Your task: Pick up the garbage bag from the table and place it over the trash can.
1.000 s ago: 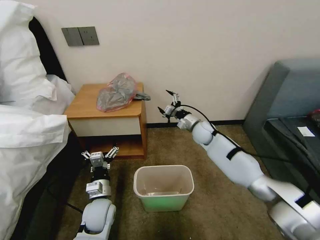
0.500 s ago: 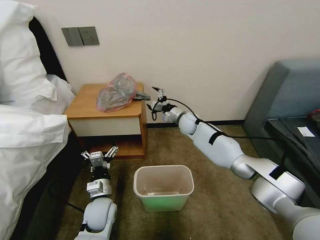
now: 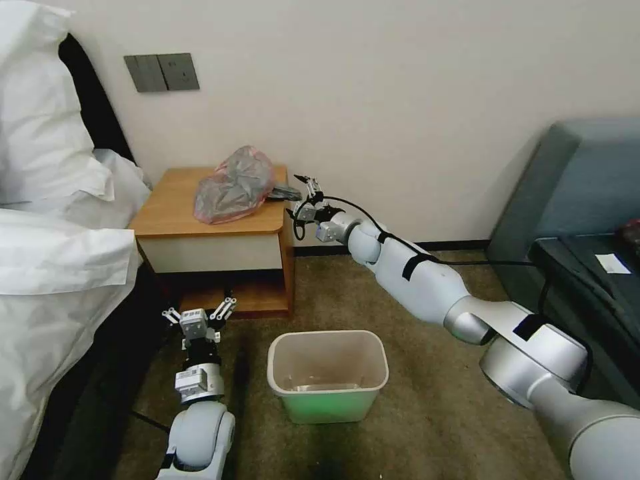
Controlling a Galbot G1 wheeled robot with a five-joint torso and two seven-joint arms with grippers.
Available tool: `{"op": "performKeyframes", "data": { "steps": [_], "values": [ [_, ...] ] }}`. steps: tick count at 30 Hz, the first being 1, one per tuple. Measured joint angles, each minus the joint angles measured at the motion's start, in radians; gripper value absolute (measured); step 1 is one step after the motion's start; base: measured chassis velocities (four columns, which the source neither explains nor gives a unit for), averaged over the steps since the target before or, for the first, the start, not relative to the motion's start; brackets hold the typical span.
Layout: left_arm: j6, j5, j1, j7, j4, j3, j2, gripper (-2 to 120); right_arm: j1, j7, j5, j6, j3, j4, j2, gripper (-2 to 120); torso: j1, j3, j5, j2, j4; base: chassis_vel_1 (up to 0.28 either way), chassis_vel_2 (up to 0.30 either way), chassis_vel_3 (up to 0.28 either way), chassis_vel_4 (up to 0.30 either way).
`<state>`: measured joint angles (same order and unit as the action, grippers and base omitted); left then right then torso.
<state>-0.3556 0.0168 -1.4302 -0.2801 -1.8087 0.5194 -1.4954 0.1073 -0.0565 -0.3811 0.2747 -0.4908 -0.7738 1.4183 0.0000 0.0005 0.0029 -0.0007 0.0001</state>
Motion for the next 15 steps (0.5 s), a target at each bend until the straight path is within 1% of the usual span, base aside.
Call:
{"op": "performKeyframes", "data": {
  "steps": [4, 7, 8, 9, 11, 12, 15],
  "values": [
    [-0.011, 0.005, -0.006, -0.004, 0.015, 0.0, -0.005, 99, -0.008, 0.001, 0.0, 0.0, -0.006, 0.0, 0.001, 98, 0.0, 0.0, -0.0001, 0.0, 0.0002, 0.0, 0.0, 0.0, 0.0],
    [-0.016, 0.017, -0.012, -0.012, 0.02, -0.004, -0.01, 99, -0.014, 0.005, -0.002, 0.007, -0.01, 0.002, -0.005, 84, 0.0, 0.0, 0.0, 0.0, 0.0001, 0.0, 0.0, 0.0, 0.0],
    [-0.016, 0.017, -0.012, -0.012, 0.02, -0.004, -0.01, 99, -0.014, 0.005, -0.002, 0.007, -0.01, 0.002, -0.005, 84, 0.0, 0.0, 0.0, 0.0, 0.0001, 0.0, 0.0, 0.0, 0.0],
    [-0.016, 0.018, -0.013, -0.012, 0.02, -0.005, -0.011, 99, -0.014, 0.006, -0.002, 0.009, -0.01, 0.004, -0.006, 82, 0.0, 0.0, 0.0, 0.0, 0.0002, 0.0, 0.0, 0.0, 0.0],
    [-0.016, 0.021, -0.011, -0.013, 0.018, -0.007, -0.012, 99, -0.015, 0.006, -0.001, 0.014, -0.01, 0.011, -0.006, 69, 0.0, 0.0, 0.0, 0.0, 0.0002, 0.0, 0.0, 0.0, 0.0],
    [-0.016, 0.021, -0.011, -0.013, 0.018, -0.007, -0.012, 99, -0.015, 0.006, -0.001, 0.014, -0.01, 0.011, -0.006, 69, 0.0, 0.0, 0.0, 0.0, 0.0002, 0.0, 0.0, 0.0, 0.0],
    [-0.015, 0.024, -0.007, -0.013, 0.014, -0.008, -0.014, 99, -0.015, 0.006, 0.001, 0.017, -0.01, 0.011, -0.007, 55, 0.0, 0.0, 0.0, 0.0, 0.0001, 0.0, 0.0, 0.0, 0.0]
  ]
}}
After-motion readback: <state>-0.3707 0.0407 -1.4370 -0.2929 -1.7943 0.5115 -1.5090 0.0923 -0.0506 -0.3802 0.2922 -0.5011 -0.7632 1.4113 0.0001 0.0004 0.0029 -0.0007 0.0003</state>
